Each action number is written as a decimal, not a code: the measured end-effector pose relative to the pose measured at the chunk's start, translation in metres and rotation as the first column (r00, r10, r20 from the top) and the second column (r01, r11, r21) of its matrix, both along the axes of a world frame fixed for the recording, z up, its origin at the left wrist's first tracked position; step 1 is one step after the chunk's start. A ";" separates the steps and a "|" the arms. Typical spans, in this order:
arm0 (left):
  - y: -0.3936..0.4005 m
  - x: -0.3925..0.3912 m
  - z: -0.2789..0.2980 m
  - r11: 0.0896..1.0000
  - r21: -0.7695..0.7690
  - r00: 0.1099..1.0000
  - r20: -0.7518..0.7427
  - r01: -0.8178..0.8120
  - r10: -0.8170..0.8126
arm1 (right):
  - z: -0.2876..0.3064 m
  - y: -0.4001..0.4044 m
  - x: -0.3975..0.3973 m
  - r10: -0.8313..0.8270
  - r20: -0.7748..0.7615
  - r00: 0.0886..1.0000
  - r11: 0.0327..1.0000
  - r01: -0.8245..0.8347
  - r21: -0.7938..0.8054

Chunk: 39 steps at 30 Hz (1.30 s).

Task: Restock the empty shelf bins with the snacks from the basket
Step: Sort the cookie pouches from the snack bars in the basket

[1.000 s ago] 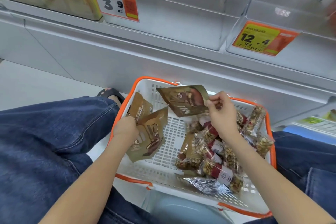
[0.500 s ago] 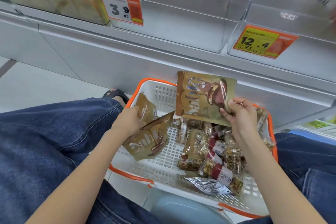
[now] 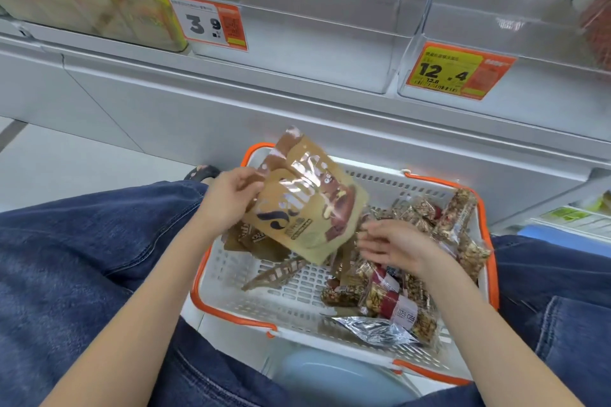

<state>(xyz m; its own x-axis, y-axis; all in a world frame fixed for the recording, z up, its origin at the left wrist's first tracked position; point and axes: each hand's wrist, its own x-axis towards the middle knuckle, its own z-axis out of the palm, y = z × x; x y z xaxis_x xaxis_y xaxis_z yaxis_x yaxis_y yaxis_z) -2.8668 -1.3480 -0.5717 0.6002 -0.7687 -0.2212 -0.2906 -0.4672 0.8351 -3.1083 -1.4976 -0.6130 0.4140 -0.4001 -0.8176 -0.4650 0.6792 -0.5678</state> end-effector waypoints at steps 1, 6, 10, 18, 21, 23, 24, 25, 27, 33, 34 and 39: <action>0.004 0.007 0.005 1.000 0.017 0.998 0.065 0.026 -0.027 | -0.008 0.003 0.001 0.097 -0.106 0.990 0.990 -0.107 -0.090; 0.028 0.021 0.002 0.979 0.174 0.899 0.405 0.104 -0.167 | -0.019 0.010 0.015 0.141 -0.115 0.983 0.974 -0.159 -0.161; 0.029 0.019 0.009 0.960 0.228 0.850 0.463 0.159 -0.251 | -0.022 0.009 0.024 0.126 -0.115 0.985 0.968 -0.147 -0.202; 0.015 -0.014 -0.034 0.661 0.741 0.648 0.448 0.115 -0.616 | -0.038 0.011 0.025 0.195 -0.144 0.970 0.955 -0.221 -0.197; 0.010 -0.014 -0.054 0.636 0.761 0.674 0.405 0.126 -0.618 | -0.043 0.008 0.020 0.204 -0.169 0.964 0.943 -0.240 -0.232; 0.013 -0.016 -0.064 0.632 0.752 0.742 0.314 0.186 -0.592 | -0.043 0.006 0.017 0.182 -0.177 0.967 0.944 -0.223 -0.244; 0.014 -0.017 -0.065 0.652 0.734 0.763 0.308 0.189 -0.568 | -0.043 0.006 0.017 0.171 -0.181 0.968 0.942 -0.215 -0.259; 0.014 -0.017 -0.063 0.684 0.711 0.771 0.340 0.165 -0.539 | -0.042 0.005 0.016 0.165 -0.191 0.968 0.932 -0.216 -0.291; 0.012 -0.013 -0.057 0.795 0.598 0.801 0.425 0.100 -0.421 | -0.041 0.001 0.017 0.174 -0.213 0.961 0.894 -0.244 -0.375; 0.023 0.004 -0.060 0.657 0.745 0.788 0.336 0.113 -0.516 | -0.038 -0.002 0.017 0.227 -0.232 0.946 0.861 -0.306 -0.405; 0.023 0.000 -0.063 0.619 0.775 0.769 0.315 0.129 -0.556 | -0.038 -0.002 0.017 0.233 -0.229 0.945 0.861 -0.310 -0.404; 0.017 -0.013 -0.069 0.523 0.852 0.652 0.389 0.015 -0.651 | -0.037 -0.005 0.014 0.214 -0.224 0.951 0.839 -0.296 -0.456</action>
<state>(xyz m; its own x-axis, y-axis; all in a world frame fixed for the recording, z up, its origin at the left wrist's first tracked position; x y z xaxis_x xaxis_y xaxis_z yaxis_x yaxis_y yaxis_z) -2.8793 -1.3311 -0.6411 0.5475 -0.6715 -0.4993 -0.8295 -0.5144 -0.2177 -3.0946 -1.5030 -0.6495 0.4379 -0.6561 -0.6147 -0.6949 0.1868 -0.6944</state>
